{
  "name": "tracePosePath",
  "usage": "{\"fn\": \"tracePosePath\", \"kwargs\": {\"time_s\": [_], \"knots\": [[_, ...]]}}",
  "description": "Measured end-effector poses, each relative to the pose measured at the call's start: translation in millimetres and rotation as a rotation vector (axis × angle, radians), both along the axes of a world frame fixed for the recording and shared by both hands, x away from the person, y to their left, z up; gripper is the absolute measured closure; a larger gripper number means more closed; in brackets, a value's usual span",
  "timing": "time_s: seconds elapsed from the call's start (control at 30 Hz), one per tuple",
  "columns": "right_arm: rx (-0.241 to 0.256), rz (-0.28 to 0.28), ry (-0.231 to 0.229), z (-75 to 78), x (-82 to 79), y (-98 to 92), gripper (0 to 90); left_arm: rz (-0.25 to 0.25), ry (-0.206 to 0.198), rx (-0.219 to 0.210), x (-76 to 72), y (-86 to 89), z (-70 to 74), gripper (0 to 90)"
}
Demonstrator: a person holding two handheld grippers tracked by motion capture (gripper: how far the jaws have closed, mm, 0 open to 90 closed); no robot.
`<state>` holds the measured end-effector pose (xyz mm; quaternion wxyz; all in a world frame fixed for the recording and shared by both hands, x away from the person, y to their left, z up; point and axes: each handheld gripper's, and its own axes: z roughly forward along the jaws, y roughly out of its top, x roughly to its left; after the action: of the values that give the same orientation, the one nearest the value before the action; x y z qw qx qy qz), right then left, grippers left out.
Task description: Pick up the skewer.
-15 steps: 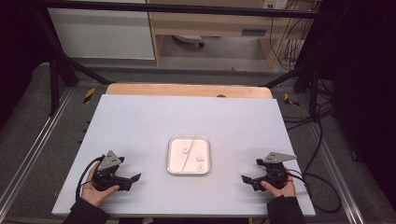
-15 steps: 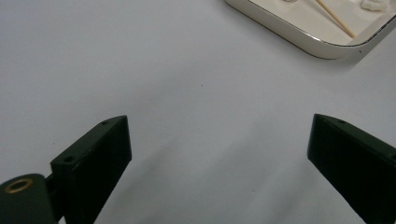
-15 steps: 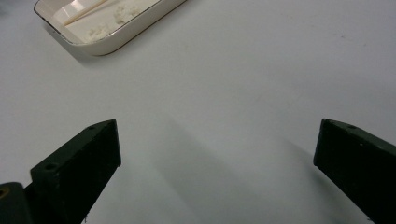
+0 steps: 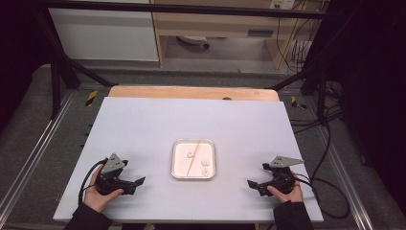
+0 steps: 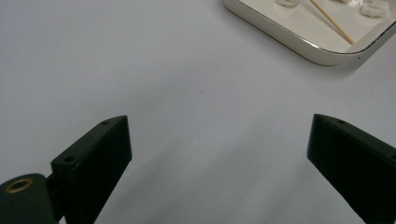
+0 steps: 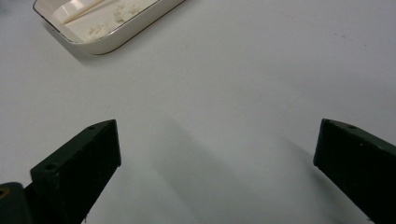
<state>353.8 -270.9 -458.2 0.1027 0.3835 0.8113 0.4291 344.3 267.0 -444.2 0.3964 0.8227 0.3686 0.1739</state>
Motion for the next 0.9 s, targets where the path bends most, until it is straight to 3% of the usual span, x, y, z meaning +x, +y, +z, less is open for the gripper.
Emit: {"fn": "tracePosePath", "kwargs": {"time_s": [0.9], "knots": [[-0.016, 0.004, -0.004, -0.5, 0.0, 0.3, 0.8, -0.016, 0.006, 0.03, 3.5, -32.8, 8.7, 6.4]]}}
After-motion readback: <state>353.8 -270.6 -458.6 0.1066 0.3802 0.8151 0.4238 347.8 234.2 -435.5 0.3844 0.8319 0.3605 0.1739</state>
